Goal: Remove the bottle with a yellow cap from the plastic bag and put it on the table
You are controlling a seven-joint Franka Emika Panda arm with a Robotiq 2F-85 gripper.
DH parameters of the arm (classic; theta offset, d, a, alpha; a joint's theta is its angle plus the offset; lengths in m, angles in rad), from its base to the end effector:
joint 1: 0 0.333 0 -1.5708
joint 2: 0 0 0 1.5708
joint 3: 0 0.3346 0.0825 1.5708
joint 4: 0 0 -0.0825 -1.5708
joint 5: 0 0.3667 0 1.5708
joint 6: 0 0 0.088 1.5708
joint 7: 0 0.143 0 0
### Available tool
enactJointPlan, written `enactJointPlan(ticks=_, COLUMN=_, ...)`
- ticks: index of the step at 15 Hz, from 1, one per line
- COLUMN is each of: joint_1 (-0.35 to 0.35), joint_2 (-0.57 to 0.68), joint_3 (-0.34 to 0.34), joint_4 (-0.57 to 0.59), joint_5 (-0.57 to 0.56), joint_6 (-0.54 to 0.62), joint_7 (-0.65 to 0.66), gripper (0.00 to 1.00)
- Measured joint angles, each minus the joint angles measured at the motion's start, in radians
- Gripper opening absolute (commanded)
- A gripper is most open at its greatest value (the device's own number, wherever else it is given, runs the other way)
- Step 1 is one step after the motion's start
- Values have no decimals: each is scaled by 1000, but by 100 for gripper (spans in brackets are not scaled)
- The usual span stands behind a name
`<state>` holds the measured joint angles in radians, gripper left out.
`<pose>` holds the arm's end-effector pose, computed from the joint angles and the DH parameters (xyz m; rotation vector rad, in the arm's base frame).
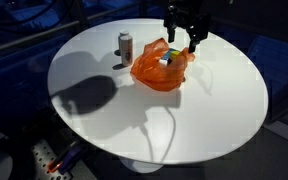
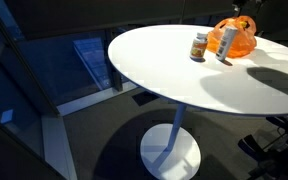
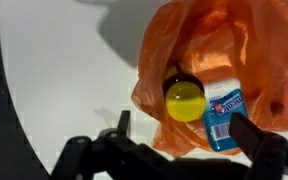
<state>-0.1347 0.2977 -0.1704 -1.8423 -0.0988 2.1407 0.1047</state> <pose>0.5896 -0.1870 0.3607 2.9631 -0.5226 -0.0142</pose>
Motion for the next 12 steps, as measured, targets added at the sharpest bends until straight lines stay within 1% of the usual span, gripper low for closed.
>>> enactJointPlan(ticks=7, joint_1=31, joint_2=7, joint_3=1, joint_4=0, joint_5=-42, joint_6=-30, joint_7=21, gripper=100)
enactJointPlan(ticks=12, joint_1=68, joint_2=7, joint_3=3, joint_4=2, joint_5=-104, joint_6=-57, joint_7=63, gripper=100)
